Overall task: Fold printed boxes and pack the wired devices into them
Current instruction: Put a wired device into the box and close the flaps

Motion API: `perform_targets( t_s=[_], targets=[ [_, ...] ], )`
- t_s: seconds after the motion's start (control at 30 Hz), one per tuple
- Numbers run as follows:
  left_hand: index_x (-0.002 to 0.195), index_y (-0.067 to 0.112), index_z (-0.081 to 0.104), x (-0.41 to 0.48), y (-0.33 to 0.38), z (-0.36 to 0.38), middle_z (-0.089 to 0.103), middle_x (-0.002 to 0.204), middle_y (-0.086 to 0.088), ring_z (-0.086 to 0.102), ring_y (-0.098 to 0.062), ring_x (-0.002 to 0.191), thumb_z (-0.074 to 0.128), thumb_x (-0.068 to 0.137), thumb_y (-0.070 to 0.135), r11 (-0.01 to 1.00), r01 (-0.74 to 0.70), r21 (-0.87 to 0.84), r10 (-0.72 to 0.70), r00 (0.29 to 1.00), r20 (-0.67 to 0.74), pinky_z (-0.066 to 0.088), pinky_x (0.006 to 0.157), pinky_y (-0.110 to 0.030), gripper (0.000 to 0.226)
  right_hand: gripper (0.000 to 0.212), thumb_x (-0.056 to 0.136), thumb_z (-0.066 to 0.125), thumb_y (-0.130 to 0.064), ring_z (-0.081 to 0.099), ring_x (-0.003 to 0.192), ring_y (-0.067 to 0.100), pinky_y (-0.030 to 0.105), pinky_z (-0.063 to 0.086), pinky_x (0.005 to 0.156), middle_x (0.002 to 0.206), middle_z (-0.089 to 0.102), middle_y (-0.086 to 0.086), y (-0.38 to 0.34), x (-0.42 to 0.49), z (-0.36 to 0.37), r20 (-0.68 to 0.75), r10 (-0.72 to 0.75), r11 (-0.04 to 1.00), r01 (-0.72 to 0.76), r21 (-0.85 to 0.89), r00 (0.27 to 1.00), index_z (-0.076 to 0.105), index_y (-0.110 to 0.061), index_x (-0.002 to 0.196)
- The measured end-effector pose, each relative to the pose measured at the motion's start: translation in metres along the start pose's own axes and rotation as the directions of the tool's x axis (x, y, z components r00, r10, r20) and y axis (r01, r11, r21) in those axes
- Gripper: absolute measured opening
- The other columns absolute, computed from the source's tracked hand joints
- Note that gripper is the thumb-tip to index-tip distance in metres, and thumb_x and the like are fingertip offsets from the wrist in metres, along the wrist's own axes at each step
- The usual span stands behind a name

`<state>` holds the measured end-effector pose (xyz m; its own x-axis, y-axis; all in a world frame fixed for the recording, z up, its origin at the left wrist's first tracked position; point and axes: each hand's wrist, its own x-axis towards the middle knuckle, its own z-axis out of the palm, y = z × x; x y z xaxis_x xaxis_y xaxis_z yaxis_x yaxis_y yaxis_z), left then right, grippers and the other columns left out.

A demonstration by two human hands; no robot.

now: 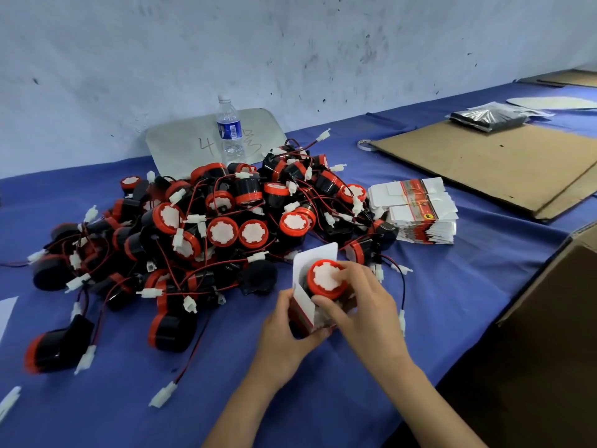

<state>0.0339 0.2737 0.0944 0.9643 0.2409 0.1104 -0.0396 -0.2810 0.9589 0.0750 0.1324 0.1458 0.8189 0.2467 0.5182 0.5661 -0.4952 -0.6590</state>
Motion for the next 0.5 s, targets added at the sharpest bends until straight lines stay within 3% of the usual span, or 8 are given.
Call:
perform_targets(
  t_s=[0.07,0.2,0.3,0.4,0.5],
  targets=[
    [0.113,0.033,0.052,0.001,0.000,0.000,0.069,0.105,0.014,0.065,-0.002,0.096,0.085,0.070,0.028,1.000,0.007,-0.008,-0.007,1.000,-0.007,0.053,0.077,-0.020,0.055,0.036,0.080,0.077,-0.026,0.047,0.092,-0.005,0.001,0.041,0.071,0.105,0.053,-0.021,0.000,-0.003,0.003,0.033,-0.019,1.000,0.020,-0.006,0.999,0.059,-0.016,0.110],
    [0.103,0.035,0.050,0.000,0.000,0.002,0.070,0.099,0.016,0.066,-0.001,0.089,0.081,0.062,0.041,0.999,0.009,0.047,-0.009,1.000,0.011,0.052,0.070,-0.018,0.051,0.040,0.083,0.072,-0.034,0.059,0.090,0.010,0.024,0.051,0.072,0.102,0.064,-0.017,-0.002,-0.007,0.006,0.127,0.011,0.999,-0.005,-0.051,0.992,0.058,-0.027,0.120],
    [0.102,0.040,0.048,-0.001,0.000,0.001,0.066,0.101,0.026,0.063,0.005,0.088,0.079,0.063,0.038,0.997,0.005,0.078,-0.005,1.000,0.004,0.049,0.066,-0.012,0.049,0.044,0.083,0.073,-0.036,0.062,0.084,0.014,0.029,0.053,0.069,0.101,0.065,-0.016,-0.003,-0.012,0.011,0.123,0.052,0.998,-0.048,-0.034,0.991,0.057,-0.030,0.123],
    [0.106,0.038,0.047,-0.003,0.003,0.002,0.065,0.103,0.027,0.063,0.006,0.091,0.074,0.060,0.045,0.996,-0.004,0.084,0.004,1.000,-0.005,0.050,0.068,-0.014,0.054,0.045,0.086,0.065,-0.044,0.065,0.082,0.017,0.034,0.052,0.069,0.104,0.068,-0.013,0.001,-0.014,0.015,0.165,0.096,0.983,-0.068,-0.168,0.982,0.055,-0.032,0.128],
    [0.121,0.035,0.045,-0.004,0.003,0.003,0.065,0.110,0.024,0.063,0.003,0.098,0.079,0.068,0.031,0.999,-0.035,0.040,0.036,0.999,-0.014,0.051,0.074,-0.015,0.062,0.039,0.093,0.053,-0.047,0.064,0.089,0.013,0.034,0.051,0.075,0.102,0.066,-0.015,0.008,-0.012,0.015,0.236,0.147,0.961,-0.082,-0.263,0.960,0.052,-0.035,0.131]
  ],
)
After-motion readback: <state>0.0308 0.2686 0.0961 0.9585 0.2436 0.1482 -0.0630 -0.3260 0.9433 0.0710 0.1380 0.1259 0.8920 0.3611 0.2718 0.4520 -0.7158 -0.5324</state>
